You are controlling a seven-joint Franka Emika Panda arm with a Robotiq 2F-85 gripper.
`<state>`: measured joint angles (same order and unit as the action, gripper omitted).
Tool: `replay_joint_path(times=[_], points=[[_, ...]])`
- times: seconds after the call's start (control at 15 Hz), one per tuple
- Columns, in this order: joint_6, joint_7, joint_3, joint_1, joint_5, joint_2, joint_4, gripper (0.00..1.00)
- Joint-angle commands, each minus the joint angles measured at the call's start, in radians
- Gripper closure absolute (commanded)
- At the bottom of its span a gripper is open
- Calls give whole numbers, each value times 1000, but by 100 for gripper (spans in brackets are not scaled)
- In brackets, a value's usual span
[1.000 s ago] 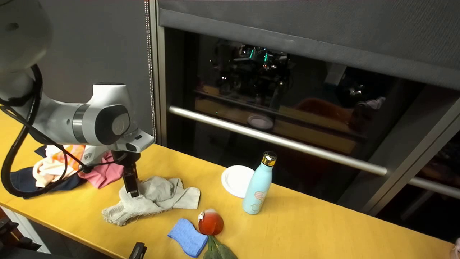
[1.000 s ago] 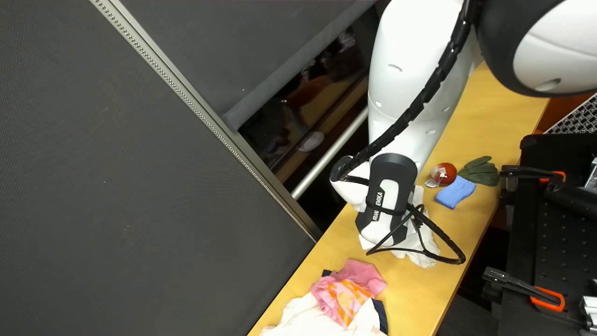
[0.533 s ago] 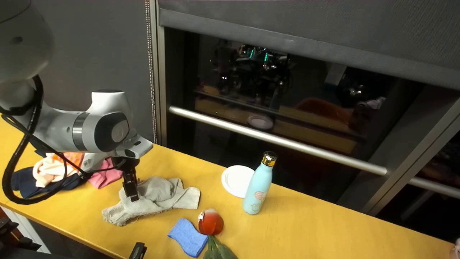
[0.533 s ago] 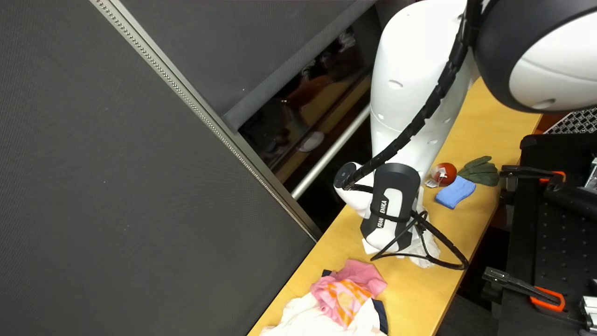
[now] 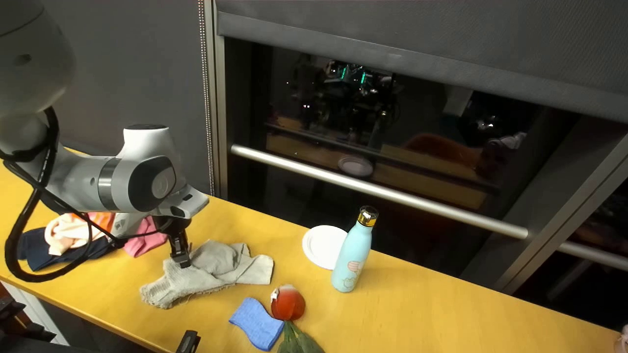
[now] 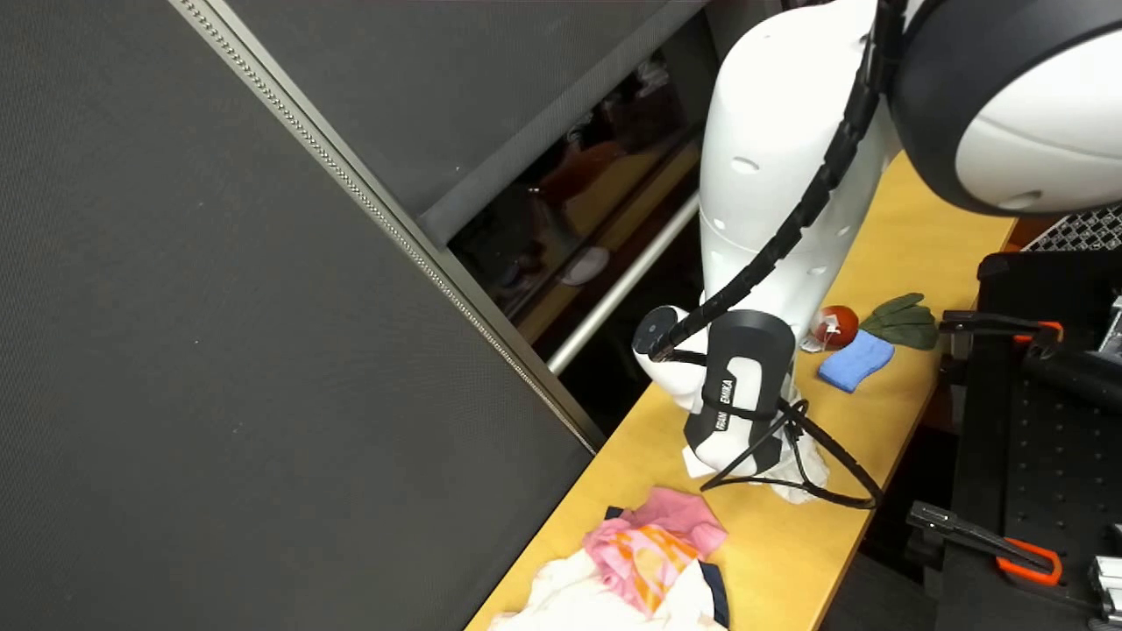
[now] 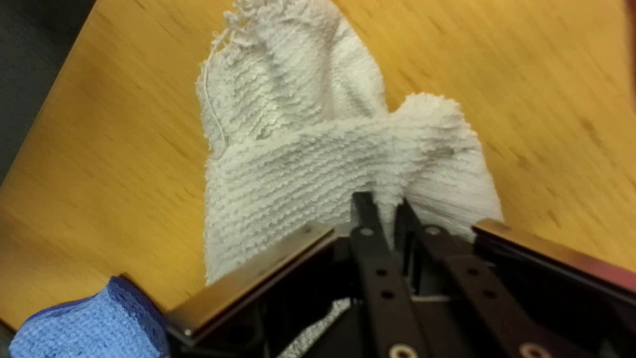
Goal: Unfold the white towel and then fold it again
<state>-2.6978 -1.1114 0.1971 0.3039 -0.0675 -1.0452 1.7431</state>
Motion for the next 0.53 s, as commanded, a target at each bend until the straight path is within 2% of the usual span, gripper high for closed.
replay_joint_path(times=[0.0, 0.47], points=[[-33, -14, 12, 1, -10, 54, 46, 100], [-14, -54, 53, -32, -9, 111, 12, 99]])
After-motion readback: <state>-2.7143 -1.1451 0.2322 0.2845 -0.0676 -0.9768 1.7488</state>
